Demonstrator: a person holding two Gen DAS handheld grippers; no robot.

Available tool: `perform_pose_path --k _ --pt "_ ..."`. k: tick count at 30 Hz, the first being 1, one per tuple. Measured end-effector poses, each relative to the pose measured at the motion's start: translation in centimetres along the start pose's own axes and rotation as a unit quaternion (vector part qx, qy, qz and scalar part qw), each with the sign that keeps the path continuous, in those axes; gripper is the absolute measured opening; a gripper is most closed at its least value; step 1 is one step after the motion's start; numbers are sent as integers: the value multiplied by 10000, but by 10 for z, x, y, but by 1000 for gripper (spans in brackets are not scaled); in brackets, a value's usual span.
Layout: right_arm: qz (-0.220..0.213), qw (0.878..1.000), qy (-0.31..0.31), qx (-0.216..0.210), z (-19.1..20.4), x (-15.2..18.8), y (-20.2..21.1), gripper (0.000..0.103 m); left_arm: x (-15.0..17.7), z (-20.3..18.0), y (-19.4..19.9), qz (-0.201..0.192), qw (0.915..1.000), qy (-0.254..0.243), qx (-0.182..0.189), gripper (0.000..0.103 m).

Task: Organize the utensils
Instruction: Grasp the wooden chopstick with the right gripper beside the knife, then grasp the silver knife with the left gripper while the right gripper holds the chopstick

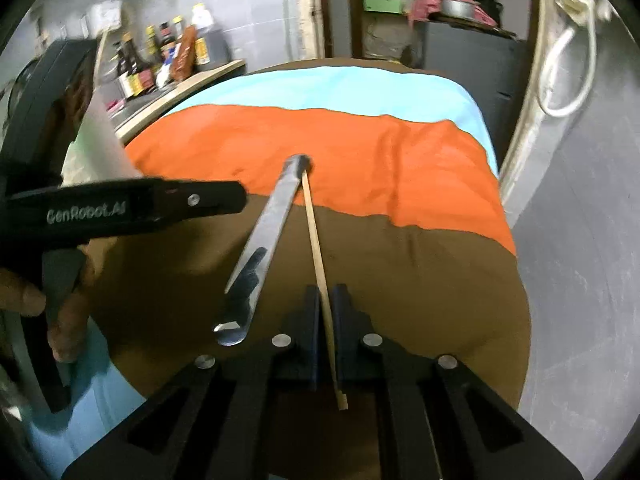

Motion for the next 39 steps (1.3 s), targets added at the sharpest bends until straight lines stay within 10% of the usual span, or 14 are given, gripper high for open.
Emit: perform_pose_path --k 18,39 --pt "-108 9951 -978 -110 -50 11 1 4 -13 -32 -33 665 9972 -180 276 17" --pt "252 9914 -1099 -668 -72 -23 -39 6 -14 -48 -32 960 9933 -1 639 2"
Point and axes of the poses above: each gripper's, at about its wrist camera, not at the fingertips, and y roughly against the way its jaws point, z to its left, x to its underside, the point moved 8 cm from there along -y, roughly the way its jaws point, and after that the axes turned 4 degrees about -x, right-handed, at the moved point
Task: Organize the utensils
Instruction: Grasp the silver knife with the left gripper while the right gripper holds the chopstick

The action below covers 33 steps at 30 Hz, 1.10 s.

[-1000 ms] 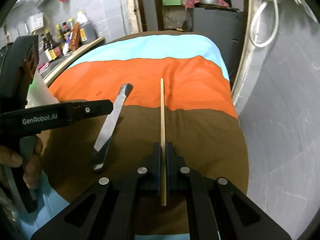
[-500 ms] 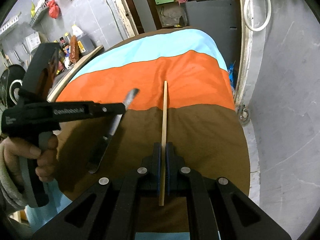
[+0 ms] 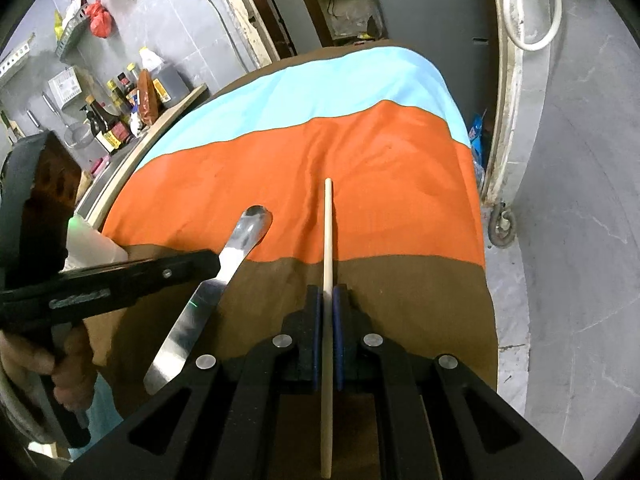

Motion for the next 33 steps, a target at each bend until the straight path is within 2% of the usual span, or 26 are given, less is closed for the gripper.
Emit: perform_pose_path --k 3,17,22,26,31,33 --pt "57 10000 -2 -56 -1 -2 -3 6 0 -4 -1 27 9999 41 104 2" --pt "529 9980 325 -111 2 -17 -22 6 1 -12 -16 471 9976 -427 -262 2" --pt "689 9972 292 -94 3 -19 -27 7 1 -9 -15 555 9974 -392 -249 2" --pt "769 9966 133 -275 6 -19 -28 19 3 -7 -9 508 9978 -345 -250 2" --pt "862 9958 308 -84 10 -18 -31 19 4 -4 4 334 9990 -212 -191 2" --pt "864 9956 366 10 11 -19 -31 17 3 -3 15 170 9995 -210 -175 2"
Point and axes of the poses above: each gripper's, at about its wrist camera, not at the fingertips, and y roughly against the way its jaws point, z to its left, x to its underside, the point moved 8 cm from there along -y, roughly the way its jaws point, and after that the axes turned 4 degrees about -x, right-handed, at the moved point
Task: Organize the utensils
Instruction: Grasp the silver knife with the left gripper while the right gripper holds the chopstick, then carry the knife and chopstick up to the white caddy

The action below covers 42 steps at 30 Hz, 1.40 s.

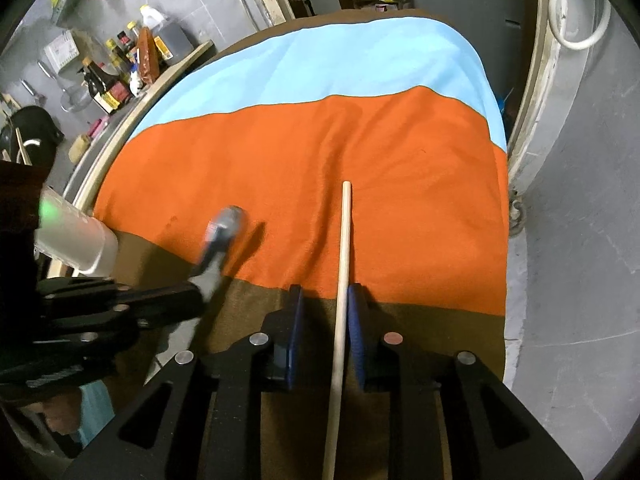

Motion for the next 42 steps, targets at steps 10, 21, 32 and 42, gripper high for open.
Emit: perform_pose_path --k 10,21,32,42 --pt "-699 9973 -199 -101 23 6 38 4 6 9 72 -1200 9927 -60 -79 2" --pt "-2545 9635 -133 -826 99 -4 112 4 6 27 151 -2111 9773 -122 -103 2" --pt "-3727 9162 348 -1433 198 -47 160 4 2 67 249 -2705 9625 -26 -216 2" --pt "-4379 8702 607 -2174 293 -81 170 4 -2 141 331 -3293 9408 311 -743 2"
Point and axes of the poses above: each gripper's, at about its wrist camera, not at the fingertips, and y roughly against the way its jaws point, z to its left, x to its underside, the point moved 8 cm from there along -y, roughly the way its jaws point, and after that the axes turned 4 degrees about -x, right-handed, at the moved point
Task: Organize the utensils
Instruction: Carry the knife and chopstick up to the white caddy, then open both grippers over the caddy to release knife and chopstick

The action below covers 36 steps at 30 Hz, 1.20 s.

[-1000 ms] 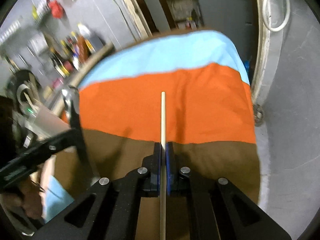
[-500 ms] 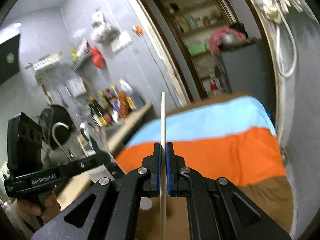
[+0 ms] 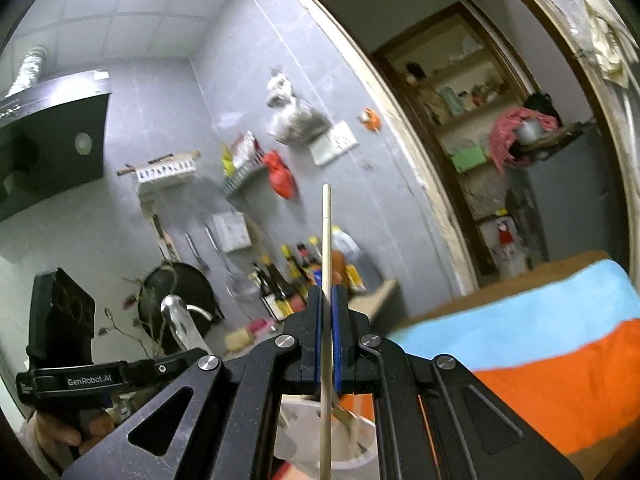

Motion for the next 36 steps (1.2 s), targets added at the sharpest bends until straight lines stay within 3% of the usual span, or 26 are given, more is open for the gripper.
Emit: perform_pose_path --k 6,12,22,36 --pt "-248 9994 167 -175 24 6 -27 4 -16 51 9 -256 9986 225 -413 2" --pt "-218 9993 283 -142 24 21 -48 4 -11 80 -7 -118 9975 270 -650 2" --pt "-1 9989 455 56 11 47 -64 4 17 86 -40 239 9974 152 -656 2" --pt "132 9978 573 307 3 65 -68 4 30 84 -54 518 9960 -71 -720 2"
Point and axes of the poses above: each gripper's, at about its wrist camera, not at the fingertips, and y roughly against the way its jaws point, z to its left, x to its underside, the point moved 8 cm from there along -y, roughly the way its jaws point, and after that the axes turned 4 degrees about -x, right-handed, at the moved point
